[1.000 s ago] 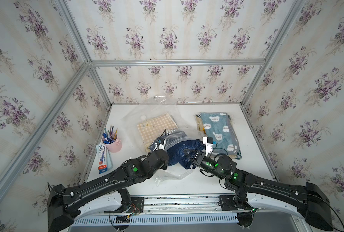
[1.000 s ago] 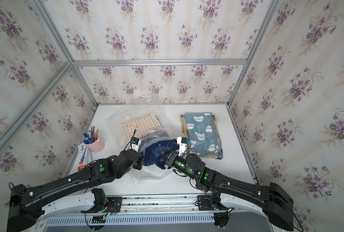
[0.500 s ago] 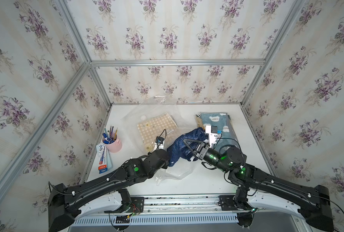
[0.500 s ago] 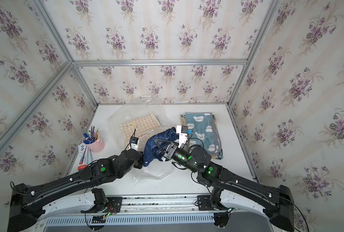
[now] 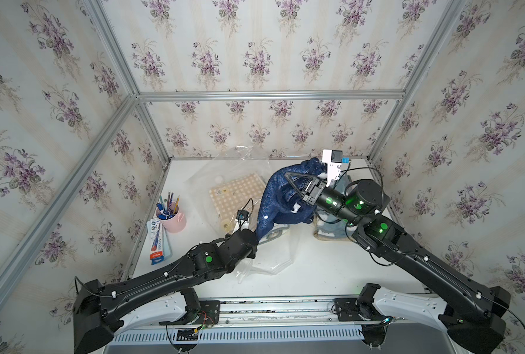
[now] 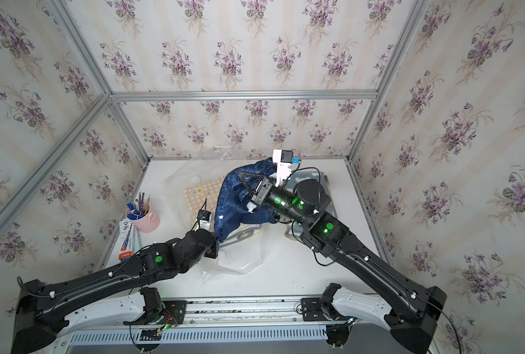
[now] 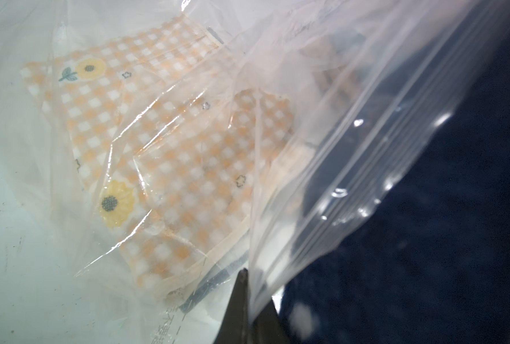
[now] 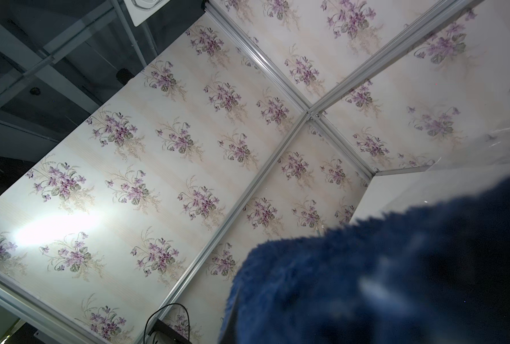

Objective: Take the blanket out of the vacuum bag
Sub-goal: Take out the blanket from the vacuum bag, then place the blanket at the center of the board.

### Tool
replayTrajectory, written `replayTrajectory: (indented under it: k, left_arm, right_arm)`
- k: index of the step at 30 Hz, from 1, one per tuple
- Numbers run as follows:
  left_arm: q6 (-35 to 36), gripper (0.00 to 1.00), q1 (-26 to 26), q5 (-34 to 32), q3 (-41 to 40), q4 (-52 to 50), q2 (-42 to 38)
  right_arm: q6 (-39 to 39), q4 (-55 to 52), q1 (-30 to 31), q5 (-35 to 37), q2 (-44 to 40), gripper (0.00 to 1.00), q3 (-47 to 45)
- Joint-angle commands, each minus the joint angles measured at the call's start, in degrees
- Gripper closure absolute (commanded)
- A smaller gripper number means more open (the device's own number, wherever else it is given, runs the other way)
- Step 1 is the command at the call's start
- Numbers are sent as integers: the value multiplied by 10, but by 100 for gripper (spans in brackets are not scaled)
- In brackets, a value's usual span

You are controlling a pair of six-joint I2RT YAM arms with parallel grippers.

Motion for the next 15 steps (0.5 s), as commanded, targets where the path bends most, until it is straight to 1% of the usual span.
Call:
replayTrajectory:
  k: [1,7,10,14,15]
  left_arm:
    - [-7,94,1,-2,-6,10,-2]
    - [-9,94,1,-2,-13,16,-5]
    - [-9,94,1,0,-15,19,-4]
    - [-8,94,1,1,-16,14,-9]
    - [-6,94,1,2,-16,11,-12]
  right_arm:
    - [4,24,-39,-55,8,100,31]
    - [19,27,-117,-94,33,100,82]
    - [40,36,-186,-127,50,100,95]
    - [33,37,-253,-147,59,100,107]
    - [34,40,-278,-161,62,100,112]
